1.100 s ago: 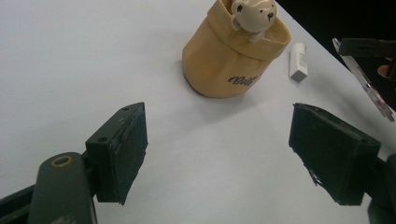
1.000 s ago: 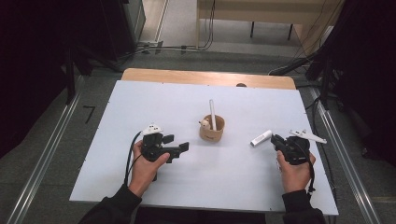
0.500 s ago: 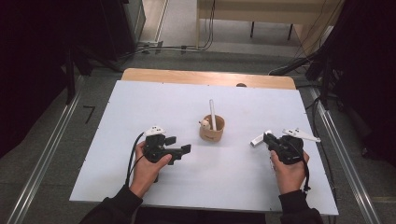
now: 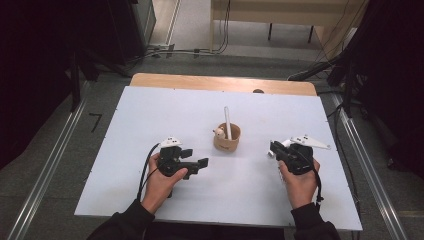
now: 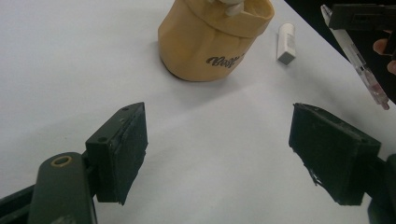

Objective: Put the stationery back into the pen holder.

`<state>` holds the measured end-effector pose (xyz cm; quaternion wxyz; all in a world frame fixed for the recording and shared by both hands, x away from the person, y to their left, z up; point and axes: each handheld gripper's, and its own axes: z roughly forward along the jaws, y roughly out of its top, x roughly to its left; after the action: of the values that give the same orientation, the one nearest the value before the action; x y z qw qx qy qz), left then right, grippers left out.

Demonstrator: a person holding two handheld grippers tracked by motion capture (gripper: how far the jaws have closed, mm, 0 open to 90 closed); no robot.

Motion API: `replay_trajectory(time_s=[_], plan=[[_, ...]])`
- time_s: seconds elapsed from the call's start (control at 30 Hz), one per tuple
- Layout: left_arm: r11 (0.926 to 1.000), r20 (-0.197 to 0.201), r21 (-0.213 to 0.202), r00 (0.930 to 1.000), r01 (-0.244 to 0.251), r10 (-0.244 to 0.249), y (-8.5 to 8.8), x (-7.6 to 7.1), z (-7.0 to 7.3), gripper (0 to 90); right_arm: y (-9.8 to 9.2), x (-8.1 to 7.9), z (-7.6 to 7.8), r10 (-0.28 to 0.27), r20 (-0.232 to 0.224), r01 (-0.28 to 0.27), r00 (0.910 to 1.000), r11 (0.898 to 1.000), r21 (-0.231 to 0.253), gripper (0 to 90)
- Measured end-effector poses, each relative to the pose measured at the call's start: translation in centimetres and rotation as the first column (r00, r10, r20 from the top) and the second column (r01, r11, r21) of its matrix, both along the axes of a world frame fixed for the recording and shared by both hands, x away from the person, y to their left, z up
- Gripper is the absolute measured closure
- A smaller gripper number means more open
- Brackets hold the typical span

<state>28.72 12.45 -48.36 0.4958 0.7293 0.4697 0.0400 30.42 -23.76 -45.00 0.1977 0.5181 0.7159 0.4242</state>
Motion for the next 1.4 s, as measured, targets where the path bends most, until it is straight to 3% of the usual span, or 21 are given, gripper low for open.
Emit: replay_trajectory(time_s=[0.87, 1.4], plan=[[0.9995, -0.020, -0.009, 0.9993, 0.030, -0.030, -0.7, -0.2, -0.2, 20.2, 3.9, -0.3, 0.7, 0.125, 0.022, -0.125, 0.9919, 0.992, 0.010, 78.9], [0.9958, -0.060, -0.043, 0.9947, 0.081, -0.083, -2.8, -0.4, -0.5, 20.7, 5.9, -0.3, 0.9, 0.175, 0.027, -0.175, 0.9842, 0.984, 0.015, 78.9]])
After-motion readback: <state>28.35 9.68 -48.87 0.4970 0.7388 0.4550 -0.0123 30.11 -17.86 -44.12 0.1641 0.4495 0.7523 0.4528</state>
